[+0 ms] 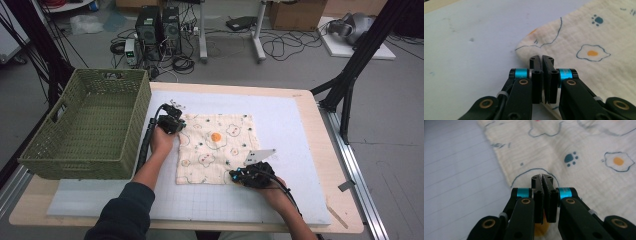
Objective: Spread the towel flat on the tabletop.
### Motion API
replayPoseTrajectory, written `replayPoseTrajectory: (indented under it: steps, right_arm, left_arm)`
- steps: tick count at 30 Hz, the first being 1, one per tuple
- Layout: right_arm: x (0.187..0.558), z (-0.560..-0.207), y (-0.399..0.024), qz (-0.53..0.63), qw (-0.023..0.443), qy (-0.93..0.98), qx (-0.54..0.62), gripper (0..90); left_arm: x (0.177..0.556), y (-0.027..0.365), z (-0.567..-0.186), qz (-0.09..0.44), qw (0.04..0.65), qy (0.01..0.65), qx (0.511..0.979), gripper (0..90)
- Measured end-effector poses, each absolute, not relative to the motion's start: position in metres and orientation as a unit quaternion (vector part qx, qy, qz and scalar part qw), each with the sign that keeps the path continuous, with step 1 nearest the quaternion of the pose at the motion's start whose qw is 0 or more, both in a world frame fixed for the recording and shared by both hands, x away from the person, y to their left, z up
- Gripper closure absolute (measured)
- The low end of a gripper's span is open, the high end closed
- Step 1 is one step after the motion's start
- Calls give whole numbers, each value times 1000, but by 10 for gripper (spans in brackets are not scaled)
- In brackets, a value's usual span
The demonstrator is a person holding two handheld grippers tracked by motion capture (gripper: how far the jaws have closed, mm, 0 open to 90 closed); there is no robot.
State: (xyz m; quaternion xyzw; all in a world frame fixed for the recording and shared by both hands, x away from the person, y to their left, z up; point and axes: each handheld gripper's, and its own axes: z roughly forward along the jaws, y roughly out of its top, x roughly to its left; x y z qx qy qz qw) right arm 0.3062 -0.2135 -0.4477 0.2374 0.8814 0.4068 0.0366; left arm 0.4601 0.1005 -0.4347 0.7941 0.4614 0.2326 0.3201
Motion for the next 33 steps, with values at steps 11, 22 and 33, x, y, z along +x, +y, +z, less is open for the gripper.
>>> replayPoseTrajectory:
  steps: [11, 22, 33]
  right_arm:
    - [313, -439, -229, 439, 54, 848, 291, 454]
    - [359, -447, -266, 389, 186, 782, 450, 485]
    - [364, -445, -260, 344, 210, 804, 438, 871]
  left_arm:
    - [450, 114, -433, 174, 384, 476, 772, 526]
    - [415, 104, -413, 156, 425, 430, 781, 447]
    - [390, 116, -431, 137, 415, 431, 789, 487]
